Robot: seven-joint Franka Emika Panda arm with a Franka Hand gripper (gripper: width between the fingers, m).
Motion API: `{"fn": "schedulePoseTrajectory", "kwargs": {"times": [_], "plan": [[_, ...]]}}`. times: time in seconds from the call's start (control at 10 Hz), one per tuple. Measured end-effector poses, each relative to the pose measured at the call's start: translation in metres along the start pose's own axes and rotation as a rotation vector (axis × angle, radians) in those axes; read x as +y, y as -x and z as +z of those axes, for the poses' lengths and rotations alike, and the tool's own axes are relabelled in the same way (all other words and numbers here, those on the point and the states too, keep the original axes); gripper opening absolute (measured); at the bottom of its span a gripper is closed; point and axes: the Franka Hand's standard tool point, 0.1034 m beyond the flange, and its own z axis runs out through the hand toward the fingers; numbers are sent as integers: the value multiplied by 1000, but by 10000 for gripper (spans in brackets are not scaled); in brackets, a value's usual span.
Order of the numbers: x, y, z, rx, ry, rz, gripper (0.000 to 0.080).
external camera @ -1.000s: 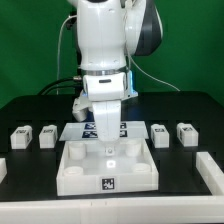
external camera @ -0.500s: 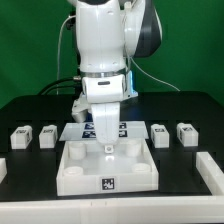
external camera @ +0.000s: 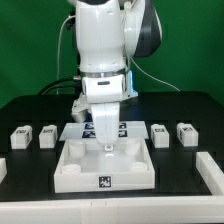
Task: Assemble one leg
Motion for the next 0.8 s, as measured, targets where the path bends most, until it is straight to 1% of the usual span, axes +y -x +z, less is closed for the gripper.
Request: {"fn": "schedulePoseTrajectory", "kwargs": {"times": [0.4, 0.5, 0.6, 0.8], "plan": [[1, 0, 0, 0, 0, 2, 57], [7, -5, 0, 3, 1, 7, 57], [17, -16, 0, 10, 5, 12, 57], [38, -42, 0, 26, 25, 8, 57]]}}
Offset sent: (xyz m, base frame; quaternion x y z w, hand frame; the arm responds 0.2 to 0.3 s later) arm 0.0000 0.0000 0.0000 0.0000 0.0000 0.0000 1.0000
